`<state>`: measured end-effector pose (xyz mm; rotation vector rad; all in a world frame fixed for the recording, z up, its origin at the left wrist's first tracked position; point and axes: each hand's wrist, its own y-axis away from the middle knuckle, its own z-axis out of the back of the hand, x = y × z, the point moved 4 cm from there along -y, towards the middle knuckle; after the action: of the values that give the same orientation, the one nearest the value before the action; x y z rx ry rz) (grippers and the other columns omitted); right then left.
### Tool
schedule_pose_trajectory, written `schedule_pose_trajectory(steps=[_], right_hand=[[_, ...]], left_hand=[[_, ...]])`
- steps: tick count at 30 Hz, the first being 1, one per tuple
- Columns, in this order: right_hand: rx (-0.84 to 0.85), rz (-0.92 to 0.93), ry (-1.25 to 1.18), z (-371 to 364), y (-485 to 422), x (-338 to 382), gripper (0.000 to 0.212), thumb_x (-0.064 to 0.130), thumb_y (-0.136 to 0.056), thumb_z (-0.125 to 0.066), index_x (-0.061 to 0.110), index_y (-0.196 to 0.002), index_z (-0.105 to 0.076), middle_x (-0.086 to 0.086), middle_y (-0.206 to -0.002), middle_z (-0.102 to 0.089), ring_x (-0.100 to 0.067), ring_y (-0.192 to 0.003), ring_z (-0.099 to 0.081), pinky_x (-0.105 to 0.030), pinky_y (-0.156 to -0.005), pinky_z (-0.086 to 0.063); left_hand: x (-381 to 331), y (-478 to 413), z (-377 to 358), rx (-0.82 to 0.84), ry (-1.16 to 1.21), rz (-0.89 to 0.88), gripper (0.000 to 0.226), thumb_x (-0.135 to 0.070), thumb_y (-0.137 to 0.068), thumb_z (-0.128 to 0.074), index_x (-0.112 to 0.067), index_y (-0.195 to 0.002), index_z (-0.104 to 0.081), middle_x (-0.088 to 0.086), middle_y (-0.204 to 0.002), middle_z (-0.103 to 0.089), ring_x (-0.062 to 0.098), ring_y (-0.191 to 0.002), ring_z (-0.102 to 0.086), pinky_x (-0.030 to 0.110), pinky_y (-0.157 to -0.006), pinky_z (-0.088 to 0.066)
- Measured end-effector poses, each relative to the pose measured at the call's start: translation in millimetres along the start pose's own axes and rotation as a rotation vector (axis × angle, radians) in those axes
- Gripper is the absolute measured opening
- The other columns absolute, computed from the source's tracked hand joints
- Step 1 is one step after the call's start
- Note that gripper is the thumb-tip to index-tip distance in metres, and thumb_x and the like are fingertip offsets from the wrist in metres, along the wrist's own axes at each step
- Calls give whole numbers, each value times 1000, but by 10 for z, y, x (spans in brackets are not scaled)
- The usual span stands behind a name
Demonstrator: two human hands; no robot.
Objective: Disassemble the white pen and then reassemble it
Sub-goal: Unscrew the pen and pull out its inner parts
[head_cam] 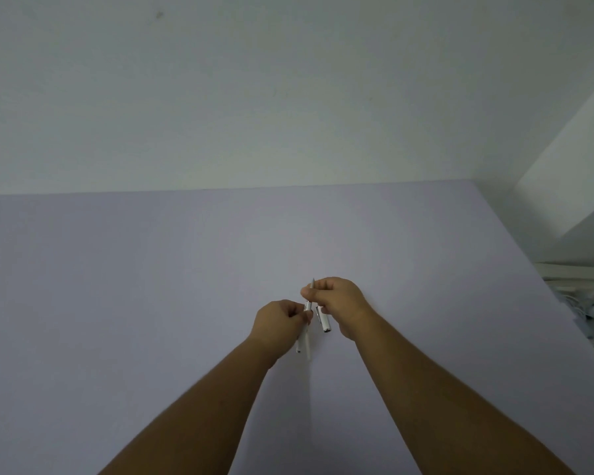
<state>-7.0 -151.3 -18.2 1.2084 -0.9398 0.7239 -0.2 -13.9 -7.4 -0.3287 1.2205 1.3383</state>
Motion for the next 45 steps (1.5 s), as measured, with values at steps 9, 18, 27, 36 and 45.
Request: schedule_pose_trajectory(steps=[9, 18, 27, 36, 45], right_hand=[[6, -9, 30, 28, -6, 16, 6, 23, -78, -74, 22, -75, -68, 7, -82, -68, -12, -84, -61, -23, -69, -45], [24, 0, 34, 13, 1, 44, 5, 24, -78, -73, 23, -79, -69, 7, -90, -70, -14, -93, -62, -27, -79, -48], [26, -4, 41, 7, 12, 71, 6, 23, -78, -73, 22, -83, -69, 7, -88, -69, -11, -86, -61, -25, -72, -47], [-26, 13, 43, 17, 6, 74, 24, 25, -78, -74, 16, -99, -67, 2, -99, -68, -14, -94, -61, -30, -85, -49], [-17, -8, 63, 21, 23, 59, 28, 27, -77, -74, 15, -101, -67, 0, -100, -68, -14, -93, -60, -31, -85, -49]], left_hand=[[-4, 13, 10, -9, -32, -9, 19, -27, -85, -62, -11, -83, -72, 17, -90, -72, 26, -77, -64, 46, -83, -56], [-57, 23, 20, -27, -61, -17, 13, -26, -85, -63, -18, -75, -67, 17, -91, -72, 32, -87, -67, 46, -85, -56], [-51, 22, 41, -38, -82, -23, 16, -26, -85, -63, -13, -85, -71, 9, -82, -70, 26, -79, -64, 43, -84, -56], [-58, 34, 39, -38, -84, -24, 15, -26, -86, -62, -14, -84, -71, 8, -82, -70, 28, -83, -66, 43, -84, -55], [-61, 40, 42, -46, -106, -24, 13, -27, -86, -62, -19, -77, -68, 8, -82, -71, 27, -83, -66, 41, -82, -55]])
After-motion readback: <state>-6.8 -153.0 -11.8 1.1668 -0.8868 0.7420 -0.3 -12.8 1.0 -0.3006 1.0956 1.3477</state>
